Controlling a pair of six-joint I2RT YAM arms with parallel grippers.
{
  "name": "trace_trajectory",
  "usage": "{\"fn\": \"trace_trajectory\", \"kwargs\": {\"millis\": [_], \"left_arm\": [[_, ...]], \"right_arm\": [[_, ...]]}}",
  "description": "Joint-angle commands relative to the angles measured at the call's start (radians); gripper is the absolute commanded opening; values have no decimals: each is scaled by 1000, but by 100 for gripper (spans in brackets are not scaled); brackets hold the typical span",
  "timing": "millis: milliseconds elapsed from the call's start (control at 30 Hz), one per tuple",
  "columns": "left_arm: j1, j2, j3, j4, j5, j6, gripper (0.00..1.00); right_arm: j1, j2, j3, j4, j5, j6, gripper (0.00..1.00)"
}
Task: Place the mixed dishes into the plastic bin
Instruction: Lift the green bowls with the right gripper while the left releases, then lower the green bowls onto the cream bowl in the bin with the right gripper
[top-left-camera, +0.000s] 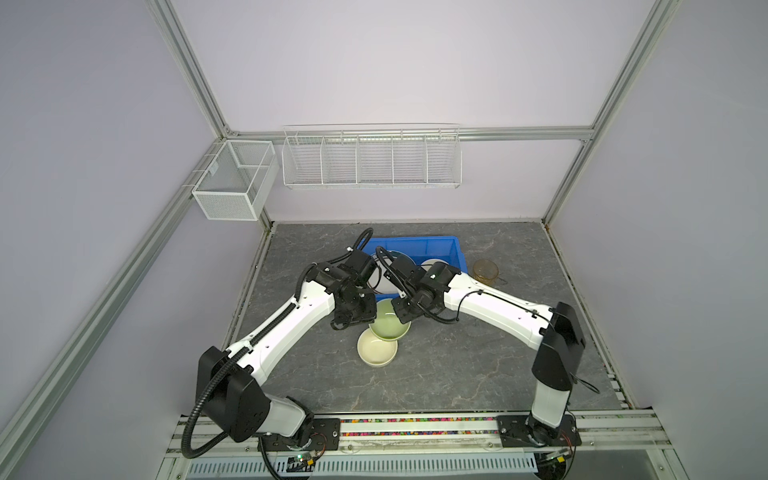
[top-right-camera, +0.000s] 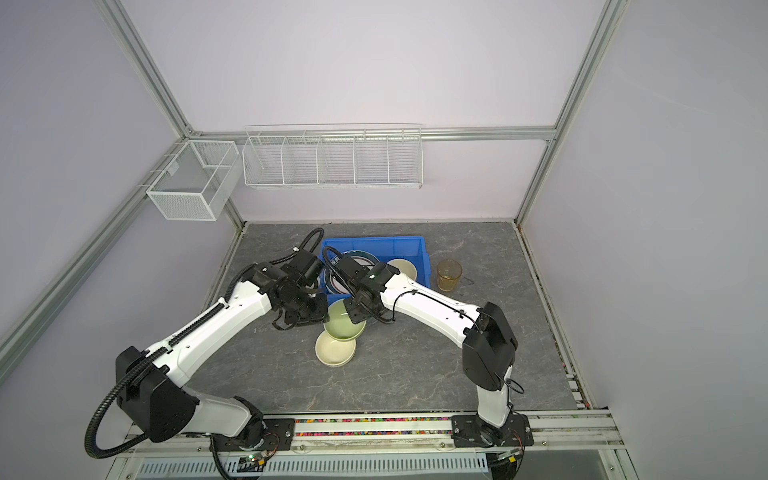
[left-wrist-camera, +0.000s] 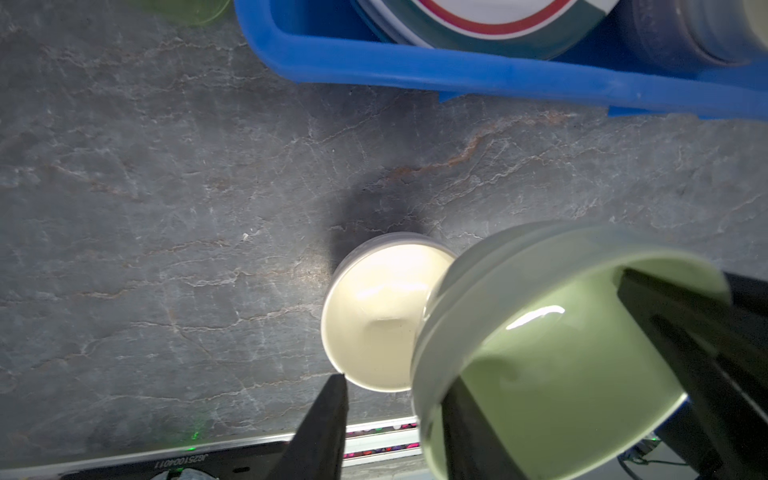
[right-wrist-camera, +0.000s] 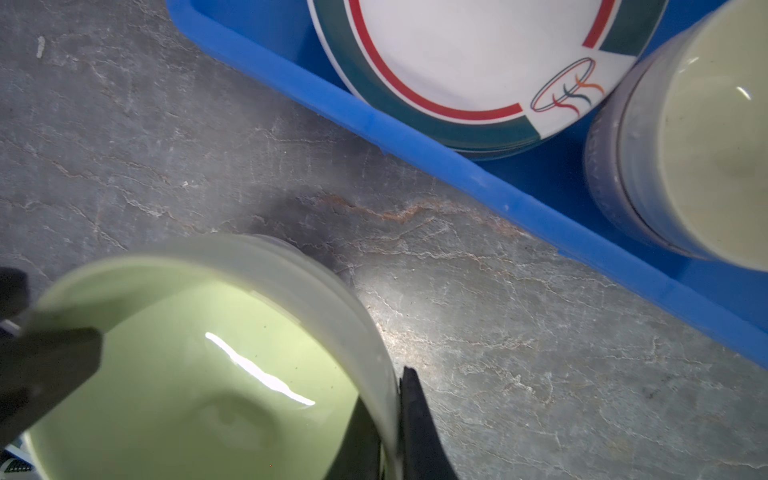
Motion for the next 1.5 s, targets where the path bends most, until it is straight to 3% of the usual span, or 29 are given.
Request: {"fn": "trace_trajectory", "kwargs": {"millis": [0,200,333,467,1000,1467], "left_arm": [[14,-48,64,-40,-28,4,49],[58,-85,84,-67,-52,30,69],[89,-114,64,-63,-54,41,87],[100,-138,54,-54,-58,49,96],[111,-114,60,-48,-63,66,100],[112,-78,51,-26,-50,56,100]], "right_arm": [[-25,-93,-16,-24,7,-12,7],[-99,-148,-27,-50,12,-37,7],[-168,-159,-14,-71,8,-65,7],[-239,-157,5,-72,1,-82,7],[-439,-13,136,-45,-84,-104,6],[-498,119,197,-3,-115,-105,6]]}}
